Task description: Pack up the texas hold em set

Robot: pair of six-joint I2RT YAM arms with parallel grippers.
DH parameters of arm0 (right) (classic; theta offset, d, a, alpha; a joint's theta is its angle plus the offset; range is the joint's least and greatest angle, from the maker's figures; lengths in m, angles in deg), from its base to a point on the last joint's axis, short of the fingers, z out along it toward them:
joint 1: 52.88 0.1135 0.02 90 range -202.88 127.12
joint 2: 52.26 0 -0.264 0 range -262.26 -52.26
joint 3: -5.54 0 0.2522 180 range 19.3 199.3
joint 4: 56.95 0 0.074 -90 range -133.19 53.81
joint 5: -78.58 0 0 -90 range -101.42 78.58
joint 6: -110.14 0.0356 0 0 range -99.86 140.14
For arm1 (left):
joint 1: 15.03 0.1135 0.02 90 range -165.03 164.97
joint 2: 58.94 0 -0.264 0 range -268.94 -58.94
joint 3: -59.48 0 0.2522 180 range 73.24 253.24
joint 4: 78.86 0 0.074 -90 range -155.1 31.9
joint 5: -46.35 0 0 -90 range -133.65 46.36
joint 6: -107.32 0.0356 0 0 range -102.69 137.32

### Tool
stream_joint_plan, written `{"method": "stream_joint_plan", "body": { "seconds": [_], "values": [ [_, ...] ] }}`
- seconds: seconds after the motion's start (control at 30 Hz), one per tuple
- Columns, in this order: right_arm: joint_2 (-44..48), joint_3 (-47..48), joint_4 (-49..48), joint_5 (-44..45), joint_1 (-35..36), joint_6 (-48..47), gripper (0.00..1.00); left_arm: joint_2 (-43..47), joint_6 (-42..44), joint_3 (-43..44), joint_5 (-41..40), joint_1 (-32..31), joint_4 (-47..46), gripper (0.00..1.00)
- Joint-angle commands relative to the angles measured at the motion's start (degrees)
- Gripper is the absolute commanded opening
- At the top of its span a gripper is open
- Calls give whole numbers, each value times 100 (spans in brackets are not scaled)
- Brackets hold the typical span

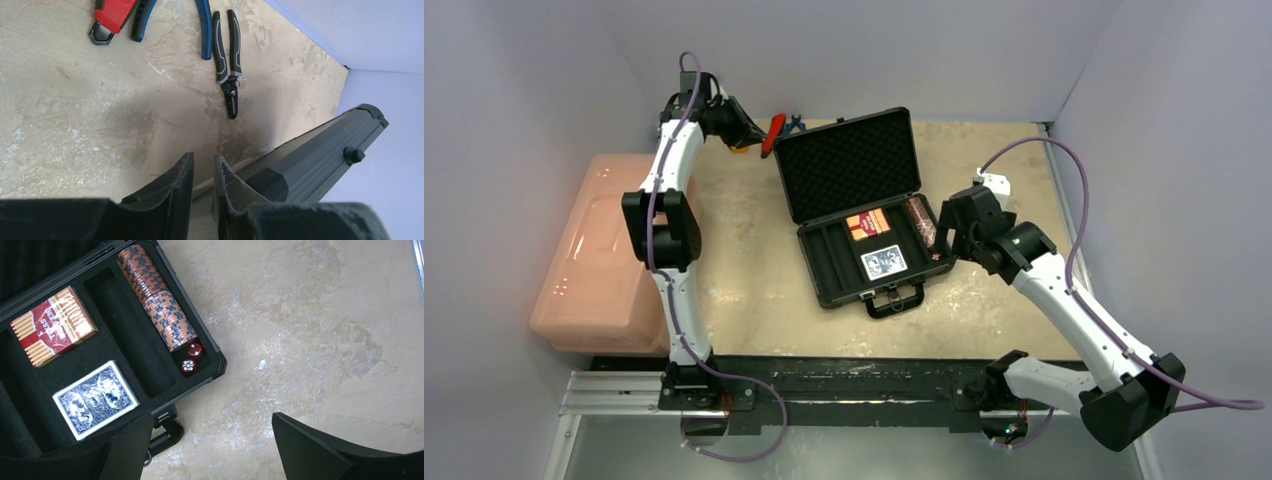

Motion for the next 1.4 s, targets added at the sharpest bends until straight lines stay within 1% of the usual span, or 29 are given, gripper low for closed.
{"method": "stream_joint_plan", "body": {
  "seconds": [0.0,0.23,0.3,0.43,0.63,0.87,1.37],
  "values": [
    [-115,166,43,175,-13,-36,93,-192,-193,281,136,-23,-310,20],
    [-218,197,-152,93,-13,-161,91,-396,-129,262,371,-146,-416,19],
    [-232,224,-221,98,-17,-233,90,-448,-132,252,485,-320,-502,19],
    [-275,281,-281,158,-12,-384,90,-547,-181,266,795,-455,-732,19],
    [-289,287,-306,158,-12,-482,89,-559,-103,257,1085,-655,-815,18],
    [-289,263,-385,141,-13,-495,89,-362,-33,-7,1275,-774,-935,17],
    [-244,348,-410,32,-18,-541,88,120,128,-502,1373,-1031,-1055,16]
  ]
}}
